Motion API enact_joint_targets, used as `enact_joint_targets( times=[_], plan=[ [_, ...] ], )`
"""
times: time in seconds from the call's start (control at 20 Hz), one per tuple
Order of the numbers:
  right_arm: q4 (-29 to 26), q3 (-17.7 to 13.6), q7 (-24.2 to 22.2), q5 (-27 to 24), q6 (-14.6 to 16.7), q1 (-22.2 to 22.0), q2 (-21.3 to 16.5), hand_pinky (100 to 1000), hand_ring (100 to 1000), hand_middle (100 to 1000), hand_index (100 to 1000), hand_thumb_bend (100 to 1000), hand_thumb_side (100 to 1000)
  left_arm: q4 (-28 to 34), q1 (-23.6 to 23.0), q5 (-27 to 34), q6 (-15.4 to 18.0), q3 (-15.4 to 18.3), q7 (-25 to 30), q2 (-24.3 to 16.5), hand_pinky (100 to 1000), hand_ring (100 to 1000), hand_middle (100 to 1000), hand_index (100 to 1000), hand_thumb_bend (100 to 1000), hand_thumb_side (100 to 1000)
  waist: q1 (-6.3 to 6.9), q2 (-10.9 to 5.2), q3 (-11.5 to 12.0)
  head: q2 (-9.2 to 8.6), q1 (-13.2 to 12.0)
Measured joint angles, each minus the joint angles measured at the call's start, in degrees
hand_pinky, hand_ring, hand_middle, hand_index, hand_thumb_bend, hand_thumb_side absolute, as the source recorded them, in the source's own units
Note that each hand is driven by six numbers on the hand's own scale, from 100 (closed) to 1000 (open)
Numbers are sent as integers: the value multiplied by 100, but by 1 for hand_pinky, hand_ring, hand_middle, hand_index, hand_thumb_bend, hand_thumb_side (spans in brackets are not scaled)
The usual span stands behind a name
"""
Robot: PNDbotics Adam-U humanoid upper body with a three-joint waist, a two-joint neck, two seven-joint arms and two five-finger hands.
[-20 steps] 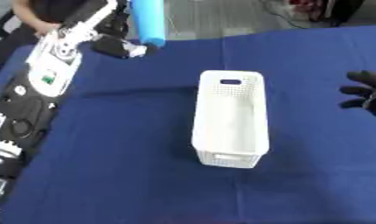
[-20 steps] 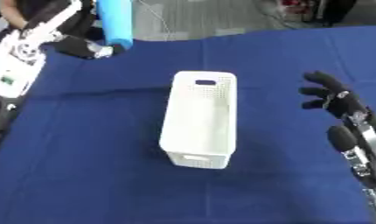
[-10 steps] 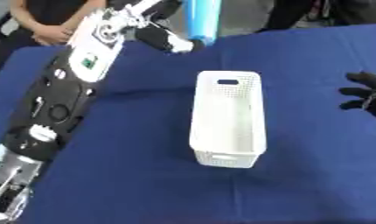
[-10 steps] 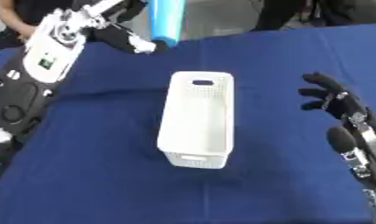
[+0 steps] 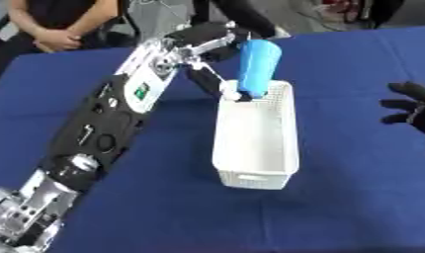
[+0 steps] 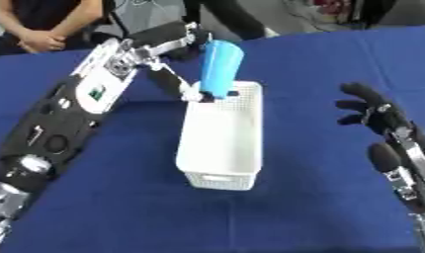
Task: Pick up objects on the table and place them in the box.
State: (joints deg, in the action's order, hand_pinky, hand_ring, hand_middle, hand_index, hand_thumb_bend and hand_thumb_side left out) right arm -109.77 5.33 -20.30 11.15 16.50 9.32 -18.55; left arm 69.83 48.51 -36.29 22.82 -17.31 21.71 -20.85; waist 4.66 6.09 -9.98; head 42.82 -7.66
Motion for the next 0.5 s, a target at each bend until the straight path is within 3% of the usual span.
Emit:
enact_joint_targets(
  times=[0.05, 0.1, 0.15, 0.2, 0.3, 0.5],
  plan=[
    [1, 0, 0, 0, 0, 0, 0, 720, 847, 921, 1000, 558, 1000, -31, -33, -83, 62, -50, 51, 5, 520, 503, 624, 746, 161, 595, 0, 0, 2, 0, 0],
    [1, 0, -1, 0, 0, 0, 0, 720, 847, 921, 1000, 558, 1000, -55, -69, -177, 154, -102, 132, 5, 399, 345, 472, 597, 100, 469, 0, 0, 3, 0, 0],
    [1, 0, -1, 0, 0, 1, 0, 720, 847, 921, 1000, 558, 1000, -74, -105, -264, 256, -145, 235, 5, 757, 790, 868, 941, 667, 829, 1, 0, 6, 0, 0],
    [1, 0, -1, 0, 0, 1, 0, 720, 847, 921, 1000, 558, 1000, -92, -138, -345, 372, -185, 374, 4, 826, 848, 919, 985, 896, 905, 1, 0, 10, 0, 0],
    [3, -1, -1, 0, 0, 1, 0, 720, 846, 920, 1000, 559, 1000, -110, -213, -445, 605, -236, 706, 2, 857, 870, 936, 1000, 991, 939, 1, 0, 22, 0, 0],
    [14, -1, -1, 0, 0, 1, 0, 720, 846, 920, 1000, 560, 1000, -85, -312, -445, 735, -248, 1110, -34, 873, 877, 942, 1000, 1000, 962, 1, 0, 44, 0, 0]
  ],
)
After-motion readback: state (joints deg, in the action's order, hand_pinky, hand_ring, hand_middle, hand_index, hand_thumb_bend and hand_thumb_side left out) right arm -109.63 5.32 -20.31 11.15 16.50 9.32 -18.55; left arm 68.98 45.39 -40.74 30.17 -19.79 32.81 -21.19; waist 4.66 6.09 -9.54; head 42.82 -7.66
